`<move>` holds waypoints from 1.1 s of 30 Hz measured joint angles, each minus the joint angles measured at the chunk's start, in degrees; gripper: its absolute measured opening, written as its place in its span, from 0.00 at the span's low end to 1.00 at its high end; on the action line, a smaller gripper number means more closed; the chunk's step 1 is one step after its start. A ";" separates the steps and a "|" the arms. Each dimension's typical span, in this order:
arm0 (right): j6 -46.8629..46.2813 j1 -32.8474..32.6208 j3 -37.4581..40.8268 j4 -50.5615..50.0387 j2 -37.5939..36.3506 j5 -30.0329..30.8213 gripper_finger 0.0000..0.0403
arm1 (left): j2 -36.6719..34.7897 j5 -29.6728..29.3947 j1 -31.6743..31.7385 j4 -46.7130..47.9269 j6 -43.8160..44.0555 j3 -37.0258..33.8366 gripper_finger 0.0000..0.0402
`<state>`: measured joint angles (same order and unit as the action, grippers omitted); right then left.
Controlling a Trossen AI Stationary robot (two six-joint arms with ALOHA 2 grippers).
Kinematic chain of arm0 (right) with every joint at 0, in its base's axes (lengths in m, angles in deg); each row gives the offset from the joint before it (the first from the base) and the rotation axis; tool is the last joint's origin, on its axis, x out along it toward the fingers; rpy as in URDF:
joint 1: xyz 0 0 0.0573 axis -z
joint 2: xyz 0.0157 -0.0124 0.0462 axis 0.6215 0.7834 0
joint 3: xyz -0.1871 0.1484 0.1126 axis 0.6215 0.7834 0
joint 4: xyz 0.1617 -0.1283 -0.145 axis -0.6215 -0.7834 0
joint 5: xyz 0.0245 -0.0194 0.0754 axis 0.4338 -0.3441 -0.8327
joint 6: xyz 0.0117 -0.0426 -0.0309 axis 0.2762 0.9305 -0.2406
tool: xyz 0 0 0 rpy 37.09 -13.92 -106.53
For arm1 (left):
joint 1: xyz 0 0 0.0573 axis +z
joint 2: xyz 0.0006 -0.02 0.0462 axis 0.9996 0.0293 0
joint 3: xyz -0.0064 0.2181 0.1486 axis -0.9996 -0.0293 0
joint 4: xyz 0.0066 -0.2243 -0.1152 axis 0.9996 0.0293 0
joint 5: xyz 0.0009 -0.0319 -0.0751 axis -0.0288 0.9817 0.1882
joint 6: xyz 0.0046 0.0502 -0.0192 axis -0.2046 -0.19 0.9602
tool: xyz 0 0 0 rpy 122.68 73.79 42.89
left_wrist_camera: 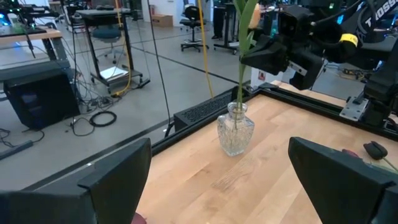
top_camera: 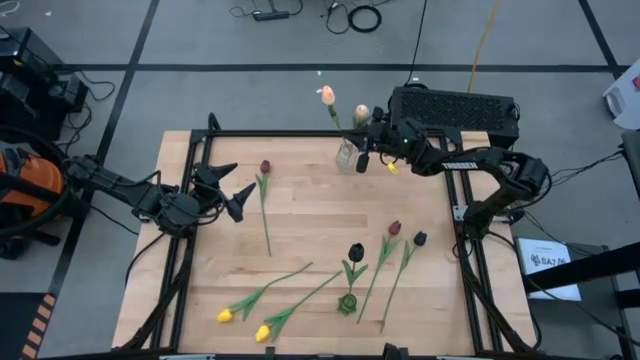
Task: Sort flowers into vase by color
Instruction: Put the peach tulip into the transparent flower vase
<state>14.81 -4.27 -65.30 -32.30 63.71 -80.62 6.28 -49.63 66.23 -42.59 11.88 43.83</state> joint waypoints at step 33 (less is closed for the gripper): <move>1.07 0.03 0.07 -10.65 0.04 4.42 0.00 | 0.01 0.00 0.00 0.19 0.00 0.00 0.96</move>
<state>15.87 -4.24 -65.23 -42.95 63.75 -76.20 6.29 -49.63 66.23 -42.40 11.88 43.83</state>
